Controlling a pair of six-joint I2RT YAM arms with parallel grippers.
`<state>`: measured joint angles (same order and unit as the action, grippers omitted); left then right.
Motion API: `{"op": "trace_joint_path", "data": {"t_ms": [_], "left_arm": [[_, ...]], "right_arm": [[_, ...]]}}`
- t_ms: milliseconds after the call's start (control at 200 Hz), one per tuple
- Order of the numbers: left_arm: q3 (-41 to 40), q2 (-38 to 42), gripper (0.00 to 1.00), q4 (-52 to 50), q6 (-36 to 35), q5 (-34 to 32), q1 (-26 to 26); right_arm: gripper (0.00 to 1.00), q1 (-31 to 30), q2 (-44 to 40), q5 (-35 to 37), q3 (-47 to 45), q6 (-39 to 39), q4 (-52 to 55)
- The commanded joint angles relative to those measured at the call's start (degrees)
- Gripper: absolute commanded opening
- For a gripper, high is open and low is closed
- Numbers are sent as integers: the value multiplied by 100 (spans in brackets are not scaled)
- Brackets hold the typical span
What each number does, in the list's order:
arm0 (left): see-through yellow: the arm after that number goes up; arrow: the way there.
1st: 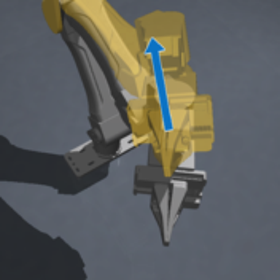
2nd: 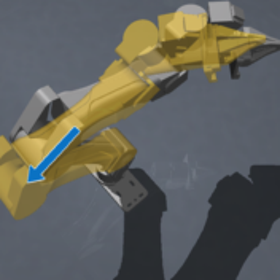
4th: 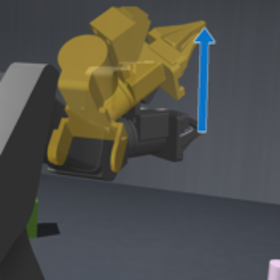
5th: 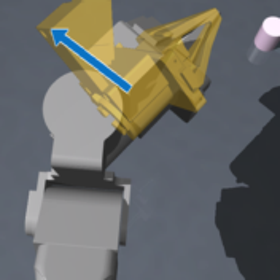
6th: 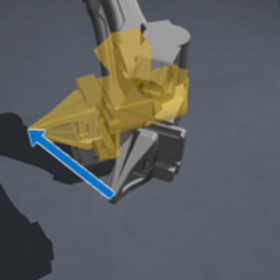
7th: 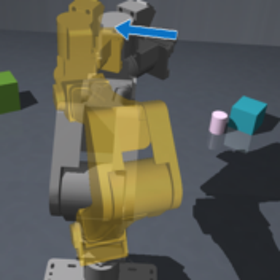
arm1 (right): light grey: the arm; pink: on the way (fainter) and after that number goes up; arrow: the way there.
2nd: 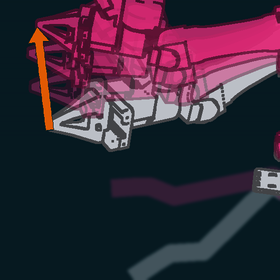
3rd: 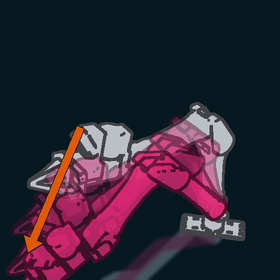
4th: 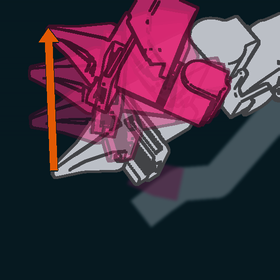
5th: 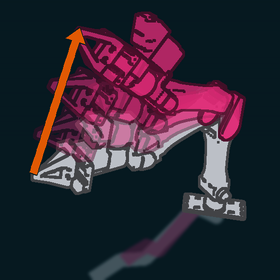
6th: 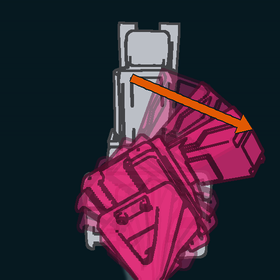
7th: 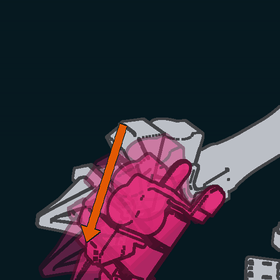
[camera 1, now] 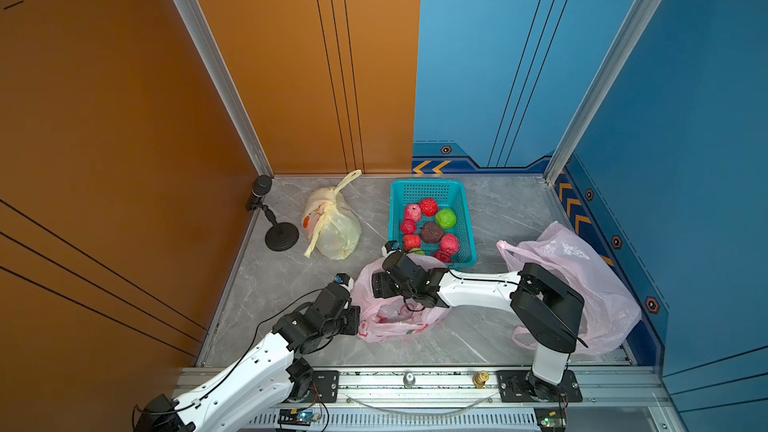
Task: Untie the knot of a plastic bag & take out the apple
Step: Pick up the apple from the plastic bag.
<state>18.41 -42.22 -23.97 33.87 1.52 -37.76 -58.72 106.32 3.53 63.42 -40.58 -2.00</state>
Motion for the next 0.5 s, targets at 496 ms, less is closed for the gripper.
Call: {"op": "trace_joint_path", "data": {"t_ms": [496], "left_arm": [[153,-66,0,35,-126,-179,-197]], "right_arm": [[65,61,655,172,722,387,341]]}}
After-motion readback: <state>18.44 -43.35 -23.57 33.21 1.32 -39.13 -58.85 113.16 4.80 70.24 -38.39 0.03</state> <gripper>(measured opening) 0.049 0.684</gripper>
